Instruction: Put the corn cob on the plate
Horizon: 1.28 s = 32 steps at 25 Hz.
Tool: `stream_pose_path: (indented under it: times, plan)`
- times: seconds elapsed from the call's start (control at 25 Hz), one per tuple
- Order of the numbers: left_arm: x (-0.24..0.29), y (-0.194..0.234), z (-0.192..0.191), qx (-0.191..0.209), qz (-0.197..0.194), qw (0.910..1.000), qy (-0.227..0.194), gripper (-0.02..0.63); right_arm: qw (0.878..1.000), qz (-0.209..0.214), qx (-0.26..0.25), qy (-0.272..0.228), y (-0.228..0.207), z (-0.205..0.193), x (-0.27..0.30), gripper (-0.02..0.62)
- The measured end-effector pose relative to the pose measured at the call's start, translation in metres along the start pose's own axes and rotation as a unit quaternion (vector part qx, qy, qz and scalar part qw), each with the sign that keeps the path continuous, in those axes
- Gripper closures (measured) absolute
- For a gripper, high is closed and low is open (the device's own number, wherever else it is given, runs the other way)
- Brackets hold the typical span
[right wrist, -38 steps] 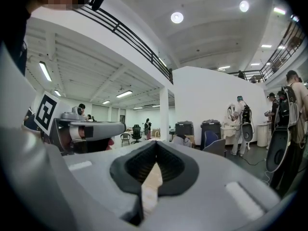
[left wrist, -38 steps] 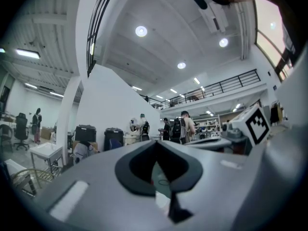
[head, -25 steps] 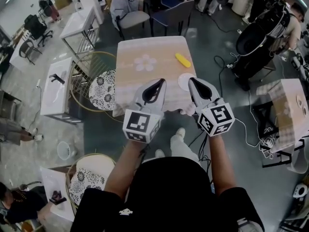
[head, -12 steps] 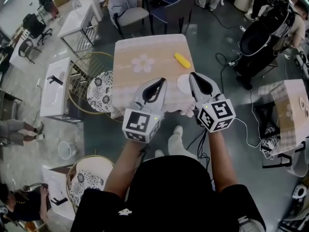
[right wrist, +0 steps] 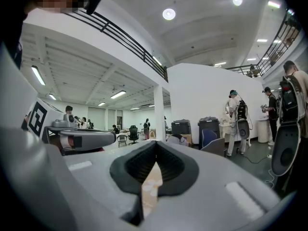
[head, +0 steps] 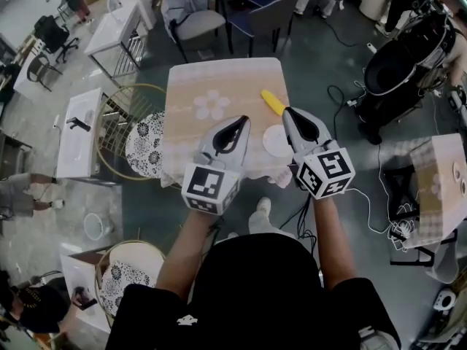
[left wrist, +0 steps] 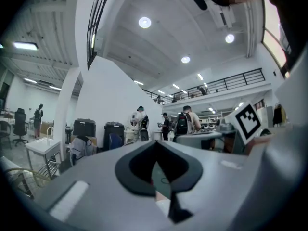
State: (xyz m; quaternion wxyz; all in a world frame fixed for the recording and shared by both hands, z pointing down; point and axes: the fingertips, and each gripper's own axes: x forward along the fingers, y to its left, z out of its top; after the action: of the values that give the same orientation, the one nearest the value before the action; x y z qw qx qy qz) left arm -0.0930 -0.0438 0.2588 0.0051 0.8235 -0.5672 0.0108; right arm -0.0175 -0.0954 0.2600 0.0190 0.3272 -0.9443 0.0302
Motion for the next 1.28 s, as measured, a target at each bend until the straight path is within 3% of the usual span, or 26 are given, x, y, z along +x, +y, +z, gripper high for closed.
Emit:
stream_pose_path:
  times: [0.44,0.64,1.28]
  plan:
    - [0.06,0.016,0.004,0.0,0.032,0.9994,0.01,0.598,1.0,0.013,0.009,-0.002,-0.062,0.004,0.035,0.594]
    - [0.083,0.025,0.003,-0.03,0.056,0.998,0.003,0.598,1.0,0.023,0.012,-0.002,-0.085,0.002,0.044,0.594]
    - [0.103,0.046,-0.023,-0.051,0.095,0.9937,0.03,0.598,0.998,0.032,0.026,0.046,-0.119,-0.035,0.063,0.594]
